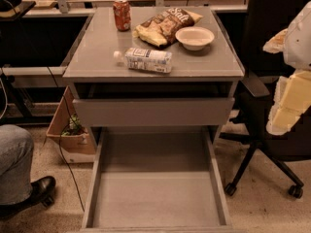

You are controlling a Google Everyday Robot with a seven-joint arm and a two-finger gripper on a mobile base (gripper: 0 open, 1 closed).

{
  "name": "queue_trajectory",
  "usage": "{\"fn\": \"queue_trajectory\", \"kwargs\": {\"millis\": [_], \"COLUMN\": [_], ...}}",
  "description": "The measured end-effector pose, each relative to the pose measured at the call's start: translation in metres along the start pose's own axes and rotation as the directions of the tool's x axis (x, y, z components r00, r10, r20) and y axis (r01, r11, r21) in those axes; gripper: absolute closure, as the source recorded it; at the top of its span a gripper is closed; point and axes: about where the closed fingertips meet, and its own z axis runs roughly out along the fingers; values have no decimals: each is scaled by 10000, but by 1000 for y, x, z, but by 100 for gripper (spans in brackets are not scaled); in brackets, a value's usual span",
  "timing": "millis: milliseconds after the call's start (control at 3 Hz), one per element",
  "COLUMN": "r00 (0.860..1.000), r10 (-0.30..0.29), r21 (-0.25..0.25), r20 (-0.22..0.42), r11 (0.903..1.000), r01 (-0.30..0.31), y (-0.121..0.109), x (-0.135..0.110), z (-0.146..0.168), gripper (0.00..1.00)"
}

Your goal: Place blue plastic bottle into middle drawer

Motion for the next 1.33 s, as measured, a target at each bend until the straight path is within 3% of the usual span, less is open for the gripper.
{"fn": "queue_trajectory", "kwargs": {"millis": [667, 1333], "r00": [9992, 9859], "r10": [57, 33], "r21": [131, 645], "r20": [393, 1670], "r11": [9999, 9978], "r01": [-62, -143], "y": [-24, -95], "x": [-22, -130], "z": [19, 101], "gripper": [0, 0]}}
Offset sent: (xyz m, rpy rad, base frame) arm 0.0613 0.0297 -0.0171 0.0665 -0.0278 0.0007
